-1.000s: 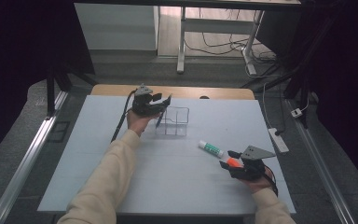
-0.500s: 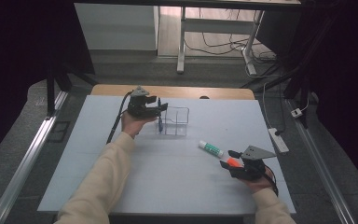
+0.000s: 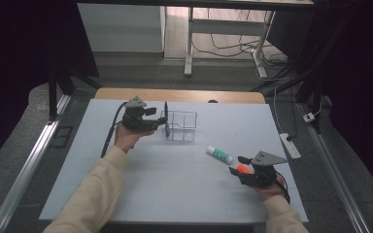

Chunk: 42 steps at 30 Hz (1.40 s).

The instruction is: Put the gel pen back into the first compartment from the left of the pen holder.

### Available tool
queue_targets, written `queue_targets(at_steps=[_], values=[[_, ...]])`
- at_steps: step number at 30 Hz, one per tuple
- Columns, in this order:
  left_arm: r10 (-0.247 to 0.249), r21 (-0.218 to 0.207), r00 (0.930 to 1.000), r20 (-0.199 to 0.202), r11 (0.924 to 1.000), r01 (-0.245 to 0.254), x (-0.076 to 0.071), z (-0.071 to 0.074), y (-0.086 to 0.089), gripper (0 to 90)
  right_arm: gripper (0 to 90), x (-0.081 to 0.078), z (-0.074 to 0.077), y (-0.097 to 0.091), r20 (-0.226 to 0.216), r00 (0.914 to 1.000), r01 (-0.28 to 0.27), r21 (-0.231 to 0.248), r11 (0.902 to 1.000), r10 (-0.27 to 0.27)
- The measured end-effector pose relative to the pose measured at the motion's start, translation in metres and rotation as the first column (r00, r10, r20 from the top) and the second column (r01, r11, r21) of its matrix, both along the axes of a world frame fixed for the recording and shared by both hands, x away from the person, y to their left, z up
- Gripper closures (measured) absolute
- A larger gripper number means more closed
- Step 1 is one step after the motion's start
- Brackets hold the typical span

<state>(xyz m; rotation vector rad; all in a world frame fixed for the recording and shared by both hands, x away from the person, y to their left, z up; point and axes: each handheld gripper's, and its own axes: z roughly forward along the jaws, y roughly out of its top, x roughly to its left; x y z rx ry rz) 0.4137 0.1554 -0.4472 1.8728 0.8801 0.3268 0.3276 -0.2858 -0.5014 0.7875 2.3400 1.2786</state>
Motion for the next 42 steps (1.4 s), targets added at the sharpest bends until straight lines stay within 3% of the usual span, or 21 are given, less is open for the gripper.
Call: queue_targets(at_steps=[5, 12, 18, 21, 37, 42], values=[[-0.017, 0.041, 0.9998, 0.005, 0.9990, 0.017, -0.019, -0.001, 0.005, 33.1, 42.1, 0.000, 0.000, -0.001, 0.000, 1.0000, 0.004, 0.002, 1.0000, -0.004], [-0.018, 0.031, 0.9998, -0.004, 0.9994, 0.018, -0.042, -0.002, 0.017, 33.1, 42.1, 0.001, 0.000, -0.002, -0.001, 1.0000, 0.003, 0.003, 1.0000, -0.003], [-0.006, 0.041, 1.0000, -0.004, 0.9991, 0.006, -0.061, -0.009, 0.029, 32.9, 42.1, 0.001, 0.000, -0.002, 0.001, 1.0000, 0.003, 0.002, 1.0000, -0.003], [0.027, 0.073, 0.9994, 0.020, 0.9969, -0.029, -0.072, -0.012, 0.034, 33.3, 42.1, 0.001, 0.000, -0.002, 0.002, 1.0000, 0.002, 0.001, 1.0000, -0.002], [0.034, 0.123, 0.9992, -0.018, 0.9918, -0.032, -0.123, -0.032, 0.064, 32.1, 42.1, 0.001, 0.001, -0.002, 0.007, 1.0000, 0.004, 0.001, 1.0000, -0.004], [0.040, 0.119, 0.9984, -0.040, 0.9922, -0.035, -0.137, -0.042, 0.075, 31.8, 42.1, 0.000, 0.001, -0.003, 0.007, 1.0000, 0.002, -0.004, 1.0000, -0.002]])
